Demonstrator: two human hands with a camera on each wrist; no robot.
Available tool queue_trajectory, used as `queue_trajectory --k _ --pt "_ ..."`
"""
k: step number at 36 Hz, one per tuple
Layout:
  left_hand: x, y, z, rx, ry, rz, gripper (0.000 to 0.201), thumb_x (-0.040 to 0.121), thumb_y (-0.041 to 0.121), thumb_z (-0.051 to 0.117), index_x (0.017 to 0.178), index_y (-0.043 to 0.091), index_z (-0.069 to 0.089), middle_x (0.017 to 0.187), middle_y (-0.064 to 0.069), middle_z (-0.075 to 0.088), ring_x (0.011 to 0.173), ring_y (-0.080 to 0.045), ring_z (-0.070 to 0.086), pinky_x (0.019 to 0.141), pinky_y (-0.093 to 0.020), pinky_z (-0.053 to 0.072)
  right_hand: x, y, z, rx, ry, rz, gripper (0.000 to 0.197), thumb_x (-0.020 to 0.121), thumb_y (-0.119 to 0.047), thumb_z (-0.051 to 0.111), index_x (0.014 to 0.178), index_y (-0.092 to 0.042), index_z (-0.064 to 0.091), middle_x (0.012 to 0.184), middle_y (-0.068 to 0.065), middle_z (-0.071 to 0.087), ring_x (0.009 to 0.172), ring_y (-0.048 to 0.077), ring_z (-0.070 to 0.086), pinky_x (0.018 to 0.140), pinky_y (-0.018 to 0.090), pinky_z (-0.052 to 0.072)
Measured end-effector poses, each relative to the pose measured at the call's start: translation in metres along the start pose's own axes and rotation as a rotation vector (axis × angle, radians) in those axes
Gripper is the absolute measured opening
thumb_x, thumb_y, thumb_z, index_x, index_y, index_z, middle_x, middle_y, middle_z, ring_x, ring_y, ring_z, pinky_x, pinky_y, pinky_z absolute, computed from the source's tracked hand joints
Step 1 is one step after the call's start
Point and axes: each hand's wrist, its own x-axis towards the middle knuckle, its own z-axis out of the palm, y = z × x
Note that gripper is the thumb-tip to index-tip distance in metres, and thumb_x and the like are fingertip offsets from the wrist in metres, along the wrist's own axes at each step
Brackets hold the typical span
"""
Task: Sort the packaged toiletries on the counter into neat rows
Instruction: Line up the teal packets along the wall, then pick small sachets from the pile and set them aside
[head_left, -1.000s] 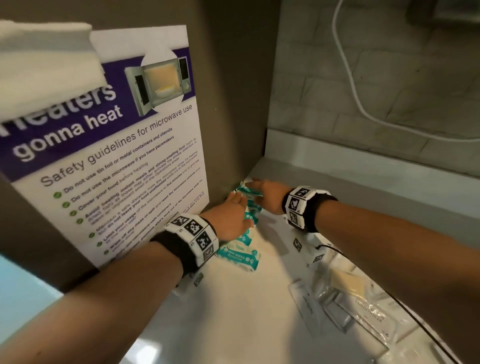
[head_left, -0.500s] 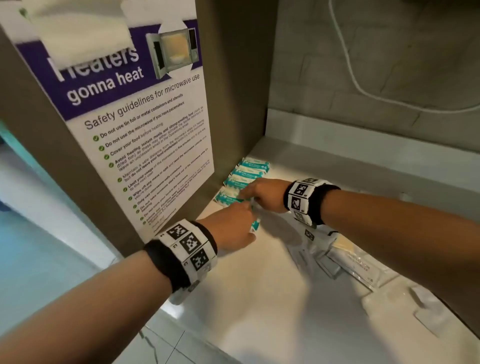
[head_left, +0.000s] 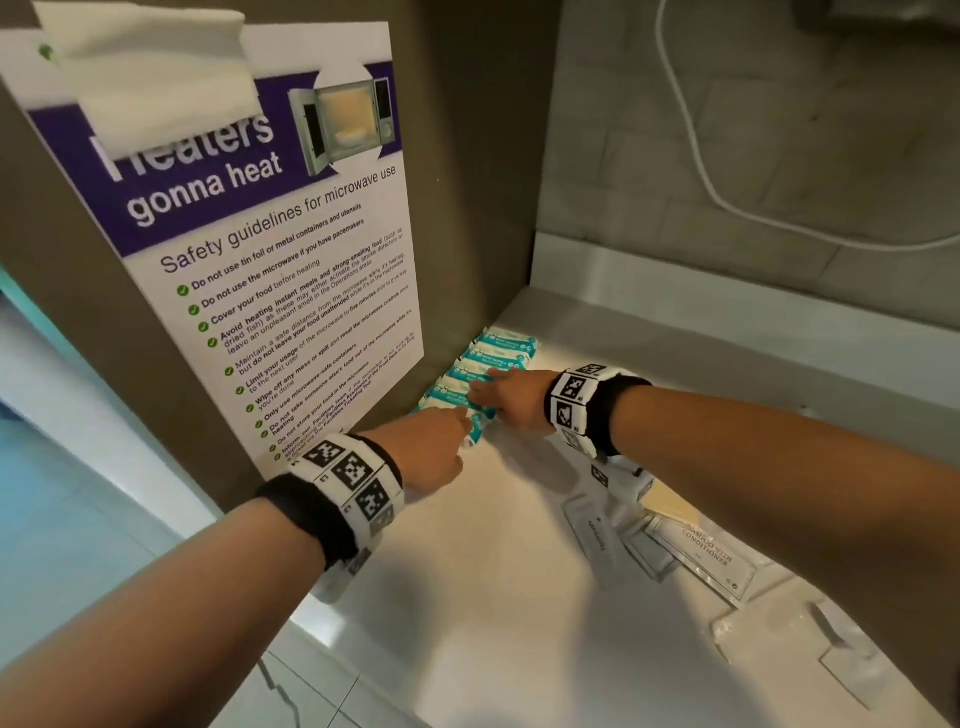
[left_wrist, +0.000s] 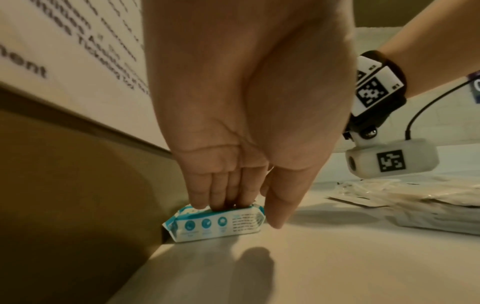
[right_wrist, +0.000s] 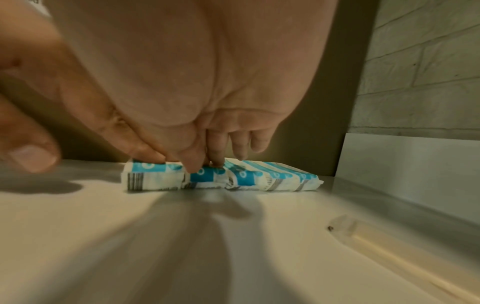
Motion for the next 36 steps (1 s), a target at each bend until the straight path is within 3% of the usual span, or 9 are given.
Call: queue_trajectory --k 3,9,16,22,24,26,28,31,36 --pt "0.001 -0.001 0.000 -0.038 0.039 -0.008 0.048 0.094 0.018 0.047 0.142 0.010 0.043 0.146 -0.009 0.046 0.130 -0.026 0.048 0.110 -0.034 0.038 -0.001 0.005 0.003 0.142 0.020 0.046 0.051 0.098 -0.021 0.048 0.147 -0.018 0.038 0.153 0.008 0.037 0.140 0.031 0.036 0.114 0.046 0.031" --pt "0.005 -0.002 0.003 -0.104 0.117 -0.016 0.049 0.093 0.019 0.053 0.141 0.012 0.044 0.145 -0.005 0.045 0.125 -0.025 0.052 0.106 -0.034 0.042 -0.004 0.004 0.006 0.225 0.056 0.049 0.054 0.096 -0.011 0.050 0.148 -0.014 0.036 0.154 0.010 0.033 0.141 0.030 0.034 0.115 0.041 0.031" --pt "0.008 0.004 -0.008 -0.030 0.141 0.017 0.044 0.095 0.019 0.052 0.138 0.009 0.049 0.143 -0.007 0.043 0.124 -0.024 0.051 0.106 -0.032 0.041 -0.008 0.001 0.004 0.289 0.061 0.083 0.052 0.094 -0.015 0.053 0.144 -0.019 0.042 0.148 0.008 0.045 0.135 0.032 0.043 0.113 0.043 0.034" --pt "0.031 0.010 -0.029 0.214 -0.013 0.004 0.025 0.093 0.024 0.054 0.111 0.010 0.063 0.122 -0.008 0.063 0.108 -0.027 0.062 0.083 -0.030 0.049 -0.048 0.016 -0.013 0.278 0.143 0.113 0.045 0.097 -0.011 0.046 0.142 -0.018 0.047 0.149 0.005 0.044 0.134 0.024 0.045 0.111 0.029 0.031" --pt "0.040 0.020 -0.040 0.270 -0.027 0.010 0.009 0.093 0.023 0.051 0.094 0.015 0.056 0.115 -0.009 0.065 0.102 -0.028 0.063 0.074 -0.031 0.045 -0.067 0.022 -0.015 0.277 0.152 0.129 0.043 0.098 -0.015 0.047 0.141 -0.019 0.048 0.148 0.003 0.046 0.133 0.022 0.046 0.108 0.028 0.032" --pt "0.049 0.034 -0.050 0.306 -0.014 0.036 0.006 0.093 0.020 0.048 0.091 0.016 0.050 0.106 -0.010 0.063 0.094 -0.029 0.061 0.073 -0.033 0.044 -0.086 0.026 -0.013 0.266 0.128 0.163 0.043 0.098 -0.020 0.049 0.140 -0.018 0.048 0.145 0.003 0.049 0.130 0.021 0.049 0.105 0.027 0.034" --pt "0.058 0.050 -0.056 0.289 0.023 0.081 0.011 0.092 0.017 0.048 0.091 0.010 0.056 0.105 -0.011 0.065 0.089 -0.029 0.060 0.074 -0.034 0.047 -0.107 0.028 -0.009 0.262 0.104 0.211 0.043 0.097 -0.022 0.051 0.139 -0.018 0.049 0.142 0.002 0.053 0.125 0.022 0.053 0.102 0.028 0.037" --pt "0.074 0.073 -0.059 0.195 0.066 0.183 0.023 0.090 0.012 0.050 0.103 0.005 0.069 0.108 -0.013 0.069 0.099 -0.032 0.065 0.083 -0.037 0.052 -0.139 0.030 0.001 0.270 0.058 0.307 0.042 0.094 -0.027 0.055 0.135 -0.019 0.052 0.138 0.001 0.056 0.122 0.021 0.054 0.102 0.031 0.039" --pt "0.100 0.101 -0.043 0.011 0.128 0.251 0.041 0.089 0.020 0.059 0.130 0.017 0.057 0.134 -0.006 0.055 0.119 -0.029 0.055 0.101 -0.039 0.045 -0.183 0.034 0.029 0.242 -0.031 0.448 0.052 0.089 -0.038 0.058 0.137 -0.022 0.049 0.138 0.001 0.053 0.125 0.022 0.051 0.104 0.038 0.043"
